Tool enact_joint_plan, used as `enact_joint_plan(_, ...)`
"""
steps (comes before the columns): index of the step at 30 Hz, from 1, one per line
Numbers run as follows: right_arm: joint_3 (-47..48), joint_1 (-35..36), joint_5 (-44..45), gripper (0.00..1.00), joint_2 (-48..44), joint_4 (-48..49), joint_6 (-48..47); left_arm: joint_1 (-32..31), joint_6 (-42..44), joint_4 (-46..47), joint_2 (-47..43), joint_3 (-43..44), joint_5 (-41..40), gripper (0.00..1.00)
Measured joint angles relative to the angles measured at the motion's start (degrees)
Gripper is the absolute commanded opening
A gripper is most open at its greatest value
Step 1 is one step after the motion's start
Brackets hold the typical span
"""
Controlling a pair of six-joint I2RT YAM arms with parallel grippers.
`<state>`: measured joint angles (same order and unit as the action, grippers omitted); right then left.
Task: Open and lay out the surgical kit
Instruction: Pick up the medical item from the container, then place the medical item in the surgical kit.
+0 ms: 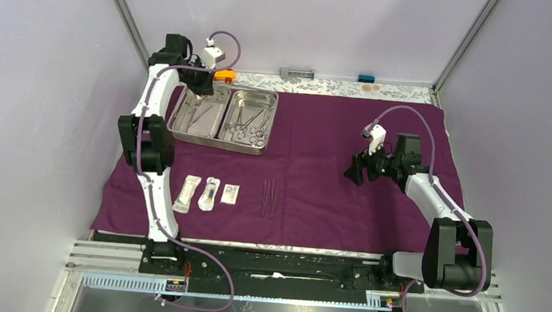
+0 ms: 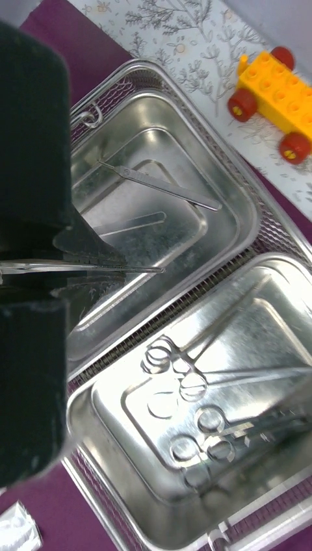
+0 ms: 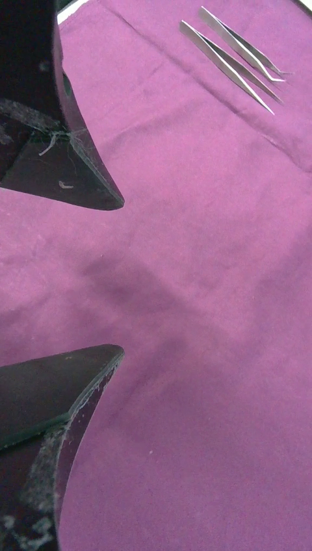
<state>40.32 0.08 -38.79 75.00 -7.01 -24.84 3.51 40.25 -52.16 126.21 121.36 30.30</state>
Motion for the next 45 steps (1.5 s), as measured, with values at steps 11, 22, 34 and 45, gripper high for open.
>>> enact_joint_plan(11,8.44,8.94,-2.29,0.73,3.34,0.2,4.17,-7.28,-19.63,13.18,-16.87,-18.93,16.57,0.0)
enact_joint_plan(22,15.17,12.31,-10.29,0.74,12.9,18.47,32.04,-22.49,-34.64,28.13,-26.08,-38.99,17.14,0.0)
enact_joint_plan(34,12.87,16.44,-10.14,0.73,17.9,36.11,55.6,-32.46,-47.01,35.95,-28.5,-47.19,3.21,0.0)
enact_joint_plan(45,8.68,16.48,-6.23,0.74,15.82,34.86,53.46,-37.18,-54.9,35.3,-32.24,-49.79,-9.07,0.0)
